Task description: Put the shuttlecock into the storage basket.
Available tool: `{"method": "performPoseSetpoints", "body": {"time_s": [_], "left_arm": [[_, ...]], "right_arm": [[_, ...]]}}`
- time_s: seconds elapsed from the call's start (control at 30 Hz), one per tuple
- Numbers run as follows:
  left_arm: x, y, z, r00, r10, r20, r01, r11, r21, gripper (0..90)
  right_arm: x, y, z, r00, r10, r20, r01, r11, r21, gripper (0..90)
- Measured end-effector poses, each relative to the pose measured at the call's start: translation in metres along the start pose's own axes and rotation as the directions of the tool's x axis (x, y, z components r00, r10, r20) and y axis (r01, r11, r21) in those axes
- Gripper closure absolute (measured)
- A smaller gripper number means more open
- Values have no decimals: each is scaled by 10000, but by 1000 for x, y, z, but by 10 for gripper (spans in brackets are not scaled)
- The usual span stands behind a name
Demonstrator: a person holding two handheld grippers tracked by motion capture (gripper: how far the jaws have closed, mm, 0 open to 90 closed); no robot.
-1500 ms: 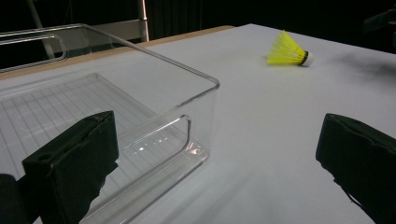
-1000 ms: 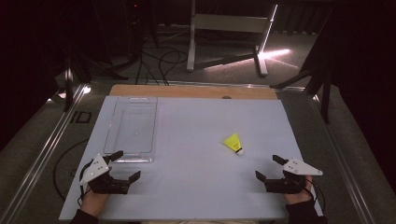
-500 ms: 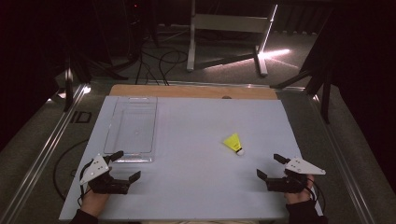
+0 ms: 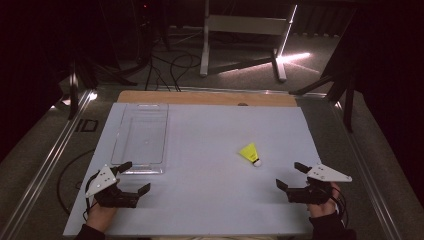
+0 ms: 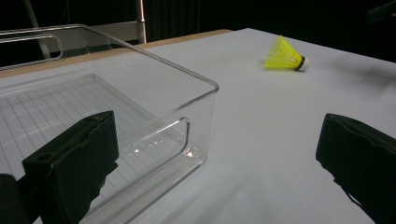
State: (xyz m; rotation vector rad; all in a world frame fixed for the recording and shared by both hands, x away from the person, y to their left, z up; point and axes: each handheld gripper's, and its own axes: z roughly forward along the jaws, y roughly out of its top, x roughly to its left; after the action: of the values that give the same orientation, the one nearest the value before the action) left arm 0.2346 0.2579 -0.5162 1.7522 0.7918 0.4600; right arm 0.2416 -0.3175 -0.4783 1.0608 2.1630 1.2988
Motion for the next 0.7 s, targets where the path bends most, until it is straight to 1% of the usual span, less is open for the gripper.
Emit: {"method": "performPoseSetpoints", "body": {"time_s": [0.03, 0.07, 0.1, 0.17, 0.23, 0.33, 0.37, 0.43, 0.47, 0.5, 0.6, 0.67, 0.7], "left_arm": [[0, 0, 0, 10000, 21, -6, -21, 10000, 18, 2], [0, 0, 0, 10000, 21, -6, -21, 10000, 18, 1], [-1, 0, 0, 10000, 40, -5, -40, 10000, 33, 1], [-1, 0, 0, 10000, 45, -3, -45, 10000, 41, 2], [-1, 0, 1, 10000, 23, 0, -23, 10000, 19, 1], [0, 0, 0, 10000, 6, -11, -6, 10000, 13, 1], [0, 0, 0, 10000, 10, -14, -10, 10000, 12, 1], [-1, 0, 0, 10000, 7, 0, -7, 10000, 14, 1], [-1, 0, 0, 10000, 7, 0, -7, 10000, 14, 2], [-1, 0, 1, 10000, 5, 9, -5, 10000, 18, 1], [0, 0, 1, 10000, 10, 11, -10, 10000, 38, 2], [0, 0, 1, 10000, 5, 18, -5, 10000, 45, 1], [0, 0, 1, 10000, 11, 27, -11, 10000, 51, 2]], "right_arm": [[0, 5, -1, 9999, -89, -53, 89, 9999, 47, 78], [0, 5, -1, 9999, -89, -53, 89, 9999, 47, 78], [-2, 8, -3, 9998, -50, -186, 51, 10000, 51, 78], [-2, 10, -4, 9998, -99, -166, 100, 9999, 89, 78], [-3, 16, -6, 9995, -280, -156, 285, 9992, 293, 78], [-4, 19, -7, 9989, -420, -189, 426, 9984, 375, 79], [-4, 20, -7, 9987, -436, -258, 448, 9977, 504, 79], [-4, 25, -8, 9973, -632, -364, 659, 9947, 794, 79], [-4, 25, -8, 9973, -632, -364, 659, 9947, 794, 79], [-4, 28, -9, 9960, -739, -510, 783, 9927, 921, 79], [-4, 32, -9, 9939, -917, -613, 981, 9890, 1104, 79], [-4, 34, -10, 9937, -966, -574, 1027, 9879, 1161, 79], [-3, 36, -9, 9931, -995, -625, 1067, 9862, 1262, 79]]}}
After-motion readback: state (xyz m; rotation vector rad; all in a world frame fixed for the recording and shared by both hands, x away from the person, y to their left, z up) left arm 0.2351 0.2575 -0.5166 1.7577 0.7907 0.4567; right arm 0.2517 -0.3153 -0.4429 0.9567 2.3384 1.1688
